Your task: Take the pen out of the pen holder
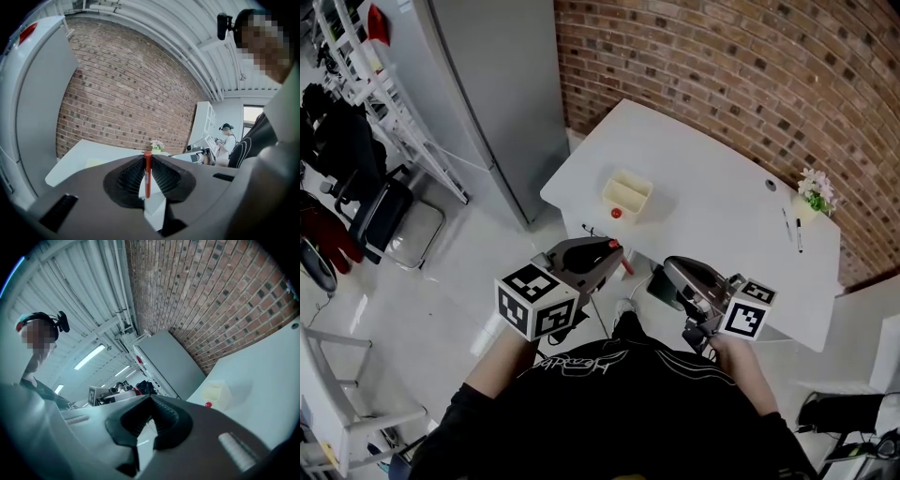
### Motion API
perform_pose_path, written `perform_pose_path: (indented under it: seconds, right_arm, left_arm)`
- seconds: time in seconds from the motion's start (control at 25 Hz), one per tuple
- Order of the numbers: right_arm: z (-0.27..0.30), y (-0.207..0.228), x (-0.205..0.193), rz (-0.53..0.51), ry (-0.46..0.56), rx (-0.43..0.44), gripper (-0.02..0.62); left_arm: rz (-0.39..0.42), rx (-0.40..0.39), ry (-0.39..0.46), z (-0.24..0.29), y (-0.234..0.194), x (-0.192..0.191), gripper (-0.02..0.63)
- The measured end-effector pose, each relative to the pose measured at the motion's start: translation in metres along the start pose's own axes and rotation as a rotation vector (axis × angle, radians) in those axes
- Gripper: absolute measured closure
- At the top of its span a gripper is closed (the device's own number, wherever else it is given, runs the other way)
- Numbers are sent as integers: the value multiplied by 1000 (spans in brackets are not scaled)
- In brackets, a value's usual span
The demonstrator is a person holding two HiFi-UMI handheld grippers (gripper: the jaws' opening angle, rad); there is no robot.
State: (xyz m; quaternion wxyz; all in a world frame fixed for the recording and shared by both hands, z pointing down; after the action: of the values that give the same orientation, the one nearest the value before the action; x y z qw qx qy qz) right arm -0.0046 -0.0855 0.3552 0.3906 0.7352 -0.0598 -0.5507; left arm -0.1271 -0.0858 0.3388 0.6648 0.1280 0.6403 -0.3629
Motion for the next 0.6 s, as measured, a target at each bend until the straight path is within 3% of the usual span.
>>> perform_pose_path:
  seconds: [0.2, 0.6]
  right_arm:
    - [1, -8, -4, -28, 0, 31, 592]
    - [-13, -4, -2, -18, 22, -7, 592]
  left_arm:
    - [-2, -9, 19, -6, 6, 0, 554]
    - [-4, -37, 29, -3, 14, 1, 554]
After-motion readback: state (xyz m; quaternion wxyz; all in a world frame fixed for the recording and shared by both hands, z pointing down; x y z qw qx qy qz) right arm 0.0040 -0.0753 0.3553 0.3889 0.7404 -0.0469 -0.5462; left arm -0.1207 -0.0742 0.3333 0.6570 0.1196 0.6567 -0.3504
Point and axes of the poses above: the fingertips, and each gripper's own axes: z forward along the fingers, y to its right, x out of its top, the point moved 2 cm from there along -z, backward along the fingers, and after that the axes turned 6 degrees about y, right-handed, at the moved point
